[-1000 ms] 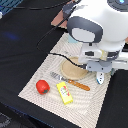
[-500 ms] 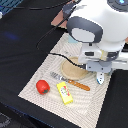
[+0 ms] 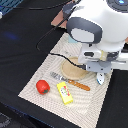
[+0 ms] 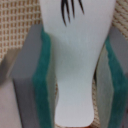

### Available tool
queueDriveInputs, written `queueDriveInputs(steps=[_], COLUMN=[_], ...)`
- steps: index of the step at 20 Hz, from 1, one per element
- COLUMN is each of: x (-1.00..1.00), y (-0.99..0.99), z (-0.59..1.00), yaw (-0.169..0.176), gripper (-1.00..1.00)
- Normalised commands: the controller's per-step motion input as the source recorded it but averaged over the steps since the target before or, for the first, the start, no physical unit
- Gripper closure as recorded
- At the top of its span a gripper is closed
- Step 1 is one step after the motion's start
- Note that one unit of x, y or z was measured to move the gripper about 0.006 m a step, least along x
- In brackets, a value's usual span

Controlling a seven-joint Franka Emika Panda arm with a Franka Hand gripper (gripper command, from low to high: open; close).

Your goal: Interact with the objects in diverse but meaningful ways.

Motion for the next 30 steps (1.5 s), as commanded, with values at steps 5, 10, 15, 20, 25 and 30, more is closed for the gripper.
queueDriveInputs(steps=[5, 10, 15, 20, 25, 30], x=[0.0, 0.0, -0.08, -0.36, -0.72, -1.0], y=[0.78, 0.75, 0.72, 0.58, 0.19, -0.03], z=[0.49, 0.3, 0.01, -0.26, -0.16, 0.04], yaw=[0.105, 0.109, 0.104, 0.109, 0.076, 0.025], gripper=[1.0, 1.0, 1.0, 1.0, 1.0, 1.0])
